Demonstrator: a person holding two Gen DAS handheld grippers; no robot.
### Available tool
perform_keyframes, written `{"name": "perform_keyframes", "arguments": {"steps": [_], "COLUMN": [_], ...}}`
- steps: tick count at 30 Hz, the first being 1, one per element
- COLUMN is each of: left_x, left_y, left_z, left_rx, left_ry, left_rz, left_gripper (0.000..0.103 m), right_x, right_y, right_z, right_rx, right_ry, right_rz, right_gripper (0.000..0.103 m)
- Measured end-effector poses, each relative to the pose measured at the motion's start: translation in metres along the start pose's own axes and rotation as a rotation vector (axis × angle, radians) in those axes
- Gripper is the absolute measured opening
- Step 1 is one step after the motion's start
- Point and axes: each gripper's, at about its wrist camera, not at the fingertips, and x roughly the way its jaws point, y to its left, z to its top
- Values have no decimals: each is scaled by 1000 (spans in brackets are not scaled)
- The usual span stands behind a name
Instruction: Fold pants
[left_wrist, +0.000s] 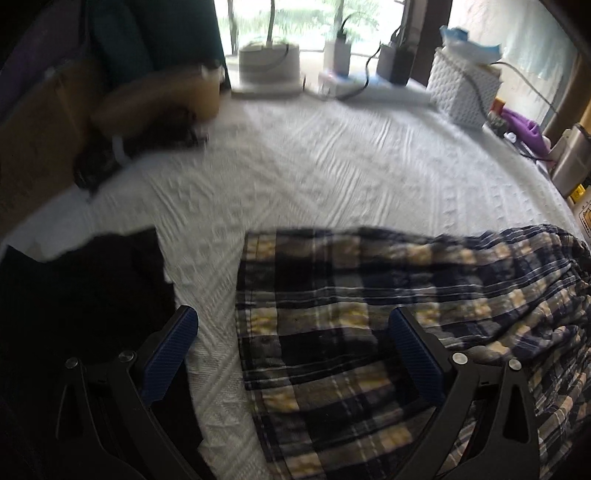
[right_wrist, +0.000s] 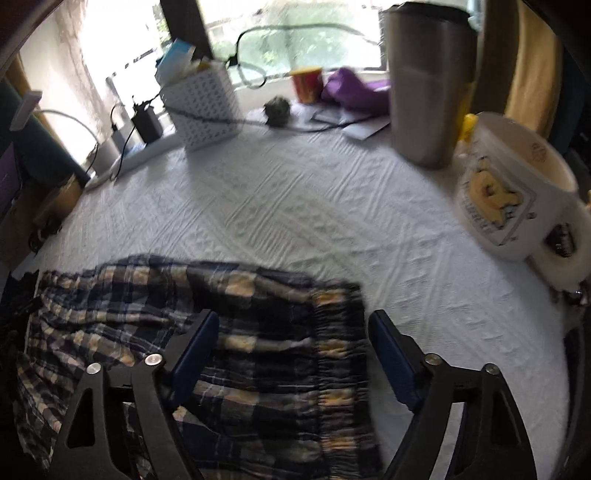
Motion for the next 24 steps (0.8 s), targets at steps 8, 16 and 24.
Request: {"name": "perform_keyframes", "arguments": {"steps": [8, 16, 24], "left_x": [-9, -37, -20], "left_y": [-23, -16, -23], "left_z": [1, 11, 21], "left_rx": [102, 27, 35], "left_ry": [-60, -164, -172], "left_rz": [-20, -26, 9], "left_gripper": [15, 2, 3], "right_x": [10, -19, 1], "right_y": [14, 15, -2], "right_z": [14, 44, 67], "right_rx": [-34, -55, -20], "right_ry": [-35, -197, -182], "right_rz": [-25, -101, -134], "right_gripper": [26, 25, 25]}}
